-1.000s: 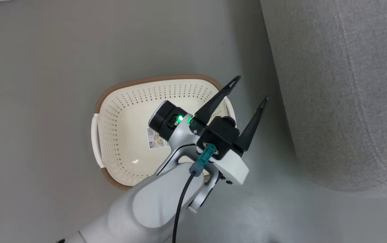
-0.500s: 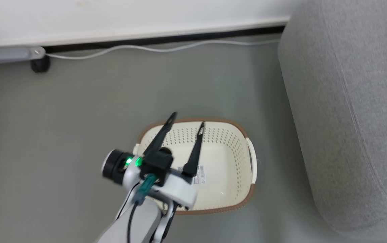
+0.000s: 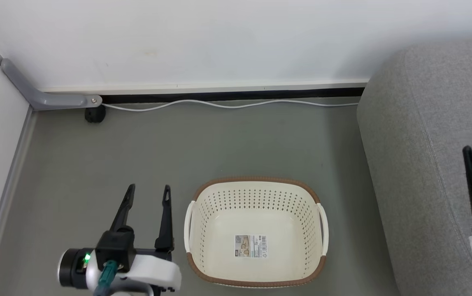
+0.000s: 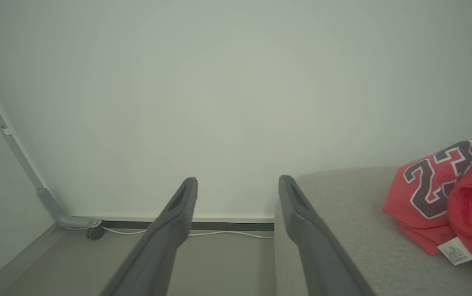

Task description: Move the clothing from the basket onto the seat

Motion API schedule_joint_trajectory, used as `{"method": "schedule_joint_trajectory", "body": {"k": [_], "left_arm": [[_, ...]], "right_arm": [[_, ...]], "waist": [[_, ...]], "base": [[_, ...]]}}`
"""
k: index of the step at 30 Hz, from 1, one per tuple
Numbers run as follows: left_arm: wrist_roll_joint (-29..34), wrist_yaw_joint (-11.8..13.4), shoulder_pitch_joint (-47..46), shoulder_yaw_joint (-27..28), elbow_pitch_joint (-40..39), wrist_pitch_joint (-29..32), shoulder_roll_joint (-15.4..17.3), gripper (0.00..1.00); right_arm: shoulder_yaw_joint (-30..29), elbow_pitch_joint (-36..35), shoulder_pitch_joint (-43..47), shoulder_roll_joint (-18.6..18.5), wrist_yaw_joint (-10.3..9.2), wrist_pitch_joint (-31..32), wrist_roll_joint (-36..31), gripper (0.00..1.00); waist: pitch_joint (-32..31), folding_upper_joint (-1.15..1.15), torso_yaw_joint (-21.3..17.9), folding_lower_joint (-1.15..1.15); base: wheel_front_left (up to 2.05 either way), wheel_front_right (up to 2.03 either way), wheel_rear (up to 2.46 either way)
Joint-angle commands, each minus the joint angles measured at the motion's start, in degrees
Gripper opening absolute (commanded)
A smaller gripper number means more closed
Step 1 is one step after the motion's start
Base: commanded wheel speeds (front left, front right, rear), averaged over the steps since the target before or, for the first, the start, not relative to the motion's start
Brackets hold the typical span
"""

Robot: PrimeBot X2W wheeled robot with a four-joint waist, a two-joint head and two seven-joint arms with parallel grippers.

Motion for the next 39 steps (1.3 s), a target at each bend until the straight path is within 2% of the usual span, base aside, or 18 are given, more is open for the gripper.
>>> {"method": "schedule_joint_trajectory", "body": {"k": [1,7,14,27,28,32,37,39], "left_arm": [[0.81,-0.16,0.5,3.24,-1.96,-0.35,0.09,1.0],[2.19,-0.7,5.06,8.66,-2.5,-0.35,-1.31,1.0],[3.32,-2.26,7.94,12.29,-2.8,-0.35,-2.63,1.0],[3.42,-3.84,10.07,13.34,-4.12,-0.35,-3.33,1.0],[2.97,-3.58,10.75,11.58,-2.5,0.01,-3.42,0.0],[2.75,-3.56,11.4,11.22,0.08,0.05,-3.79,0.0],[-1.47,-4.31,11.18,11.57,-0.27,0.7,-3.49,0.0],[-2.9,-4.59,11.0,11.7,-0.13,0.95,-3.38,0.0]], "right_arm": [[1.35,-0.89,0.98,-1.3,0.16,-0.29,-0.69,1.0],[4.56,0.29,2.88,0.65,0.16,-0.29,-2.37,1.0],[7.13,1.93,4.32,1.87,0.16,-0.29,-4.15,1.0],[6.9,2.9,3.7,2.27,0.16,-0.29,-4.18,1.0],[6.3,3.76,4.32,3.72,0.0,0.01,-3.87,0.0],[7.11,5.89,5.3,6.19,-0.01,0.09,-3.71,0.0],[6.37,5.55,5.38,6.98,0.0,0.95,-0.65,0.0],[6.14,5.65,5.32,7.24,0.0,1.25,0.36,0.0]], "waist": [[-1.0,0.0,0.22,0.0],[-2.57,0.0,0.15,0.0],[-3.7,0.0,-0.14,0.0],[-3.97,0.0,-0.7,0.0],[-3.98,0.0,-0.71,0.0],[-3.98,0.0,-0.74,0.0],[-4.3,0.0,-0.89,0.12],[-4.42,0.0,-0.95,0.1]], "base": [[0.0,0.0,0.0],[0.0,0.0,0.0],[0.0,0.0,0.0],[0.0,0.0,0.0],[0.0,0.0,0.0],[0.0,0.0,0.0],[0.0,0.0,0.0],[0.0,0.0,0.0]]}}
